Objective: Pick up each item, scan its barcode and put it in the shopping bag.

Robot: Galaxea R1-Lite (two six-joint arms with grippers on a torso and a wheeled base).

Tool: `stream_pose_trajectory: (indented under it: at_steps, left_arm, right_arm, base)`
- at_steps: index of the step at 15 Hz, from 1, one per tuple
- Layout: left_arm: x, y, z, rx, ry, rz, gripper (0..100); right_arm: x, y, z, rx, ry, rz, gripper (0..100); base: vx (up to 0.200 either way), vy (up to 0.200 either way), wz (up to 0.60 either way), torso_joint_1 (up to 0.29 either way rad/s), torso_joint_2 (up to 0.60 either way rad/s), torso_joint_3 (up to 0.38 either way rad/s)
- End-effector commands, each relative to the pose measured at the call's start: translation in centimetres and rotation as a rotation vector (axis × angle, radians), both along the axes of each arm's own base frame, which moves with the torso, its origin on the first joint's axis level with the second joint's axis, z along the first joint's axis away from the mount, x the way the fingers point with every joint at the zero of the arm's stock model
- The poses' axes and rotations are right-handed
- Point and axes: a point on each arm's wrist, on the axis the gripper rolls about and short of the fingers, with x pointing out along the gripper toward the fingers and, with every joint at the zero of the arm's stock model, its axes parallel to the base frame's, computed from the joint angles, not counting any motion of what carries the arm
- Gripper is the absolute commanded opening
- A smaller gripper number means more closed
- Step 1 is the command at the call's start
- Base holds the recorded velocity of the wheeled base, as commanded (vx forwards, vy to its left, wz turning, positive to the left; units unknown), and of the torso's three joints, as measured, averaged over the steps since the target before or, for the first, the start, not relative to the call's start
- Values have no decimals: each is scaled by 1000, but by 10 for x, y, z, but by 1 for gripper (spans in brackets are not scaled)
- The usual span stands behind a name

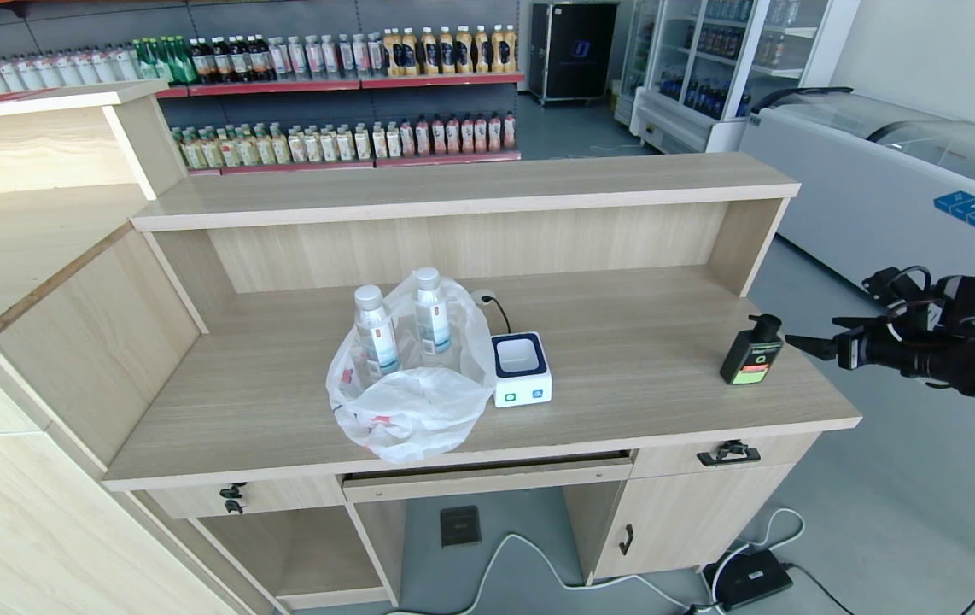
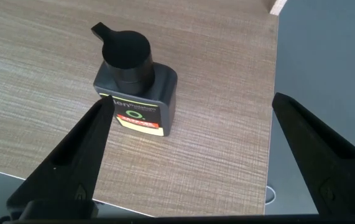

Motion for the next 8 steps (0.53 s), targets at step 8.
stream_pose_trajectory:
  at_steps: [8]
  left_arm:
    - [0, 0, 0, 0, 0, 1, 100]
  right_arm:
    - [15, 18, -17, 42, 24, 35, 100]
  base:
    - [0, 0, 0, 0, 0, 0]
